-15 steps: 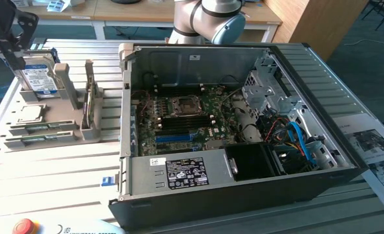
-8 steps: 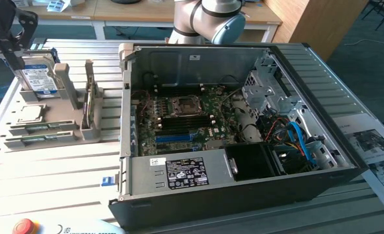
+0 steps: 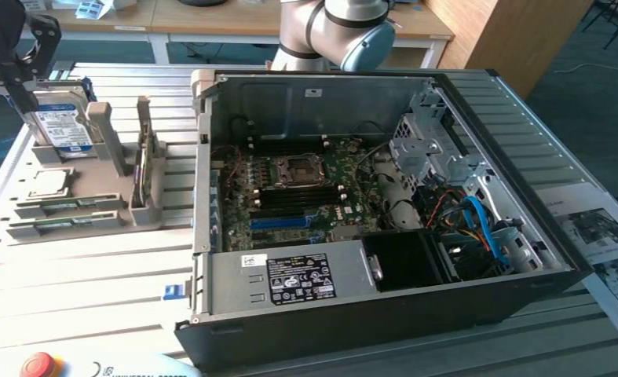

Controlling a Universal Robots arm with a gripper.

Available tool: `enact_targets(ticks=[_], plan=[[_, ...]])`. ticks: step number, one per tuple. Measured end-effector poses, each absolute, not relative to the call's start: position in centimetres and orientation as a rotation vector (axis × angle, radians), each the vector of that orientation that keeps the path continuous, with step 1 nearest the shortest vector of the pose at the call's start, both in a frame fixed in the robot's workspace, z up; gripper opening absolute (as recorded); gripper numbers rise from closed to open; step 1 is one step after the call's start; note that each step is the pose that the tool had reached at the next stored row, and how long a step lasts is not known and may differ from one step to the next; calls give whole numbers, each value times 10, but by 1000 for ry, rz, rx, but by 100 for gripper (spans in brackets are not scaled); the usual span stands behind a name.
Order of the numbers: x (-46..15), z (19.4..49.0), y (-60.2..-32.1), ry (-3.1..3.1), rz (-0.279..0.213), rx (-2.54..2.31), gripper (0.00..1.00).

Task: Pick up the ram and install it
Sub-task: 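Pick up the ram and move it above insertion slot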

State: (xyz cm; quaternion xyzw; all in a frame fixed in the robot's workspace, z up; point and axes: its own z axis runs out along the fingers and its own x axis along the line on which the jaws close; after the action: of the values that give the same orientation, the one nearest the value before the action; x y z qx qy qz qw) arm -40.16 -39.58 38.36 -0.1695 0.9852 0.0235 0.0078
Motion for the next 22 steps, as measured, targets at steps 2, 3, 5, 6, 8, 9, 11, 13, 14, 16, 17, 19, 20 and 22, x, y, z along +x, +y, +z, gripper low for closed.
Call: enact_targets(ticks=[2,3,5,6,8,9,11,13,14,16,17,19,20,22], plan=[[-402,384,-396,3071,74,-582,10],[-402,384,-396,3066,74,-608,10],[-402,384,-396,3056,74,-661,10],[-402,384,-396,3051,74,-688,10],[-402,384,-396,3039,75,-741,10],[-402,384,-396,3032,75,-771,10],[-402,384,-396,3019,75,-824,10],[-402,384,-396,3004,76,-880,10],[-402,384,-396,2997,76,-907,10],[-402,384,-396,2980,76,-962,10],[-402,384,-396,2972,76,-989,10],[-402,384,-396,2954,76,-1043,10],[-402,384,-396,2945,77,-1069,10],[-402,384,-396,2926,77,-1124,10]])
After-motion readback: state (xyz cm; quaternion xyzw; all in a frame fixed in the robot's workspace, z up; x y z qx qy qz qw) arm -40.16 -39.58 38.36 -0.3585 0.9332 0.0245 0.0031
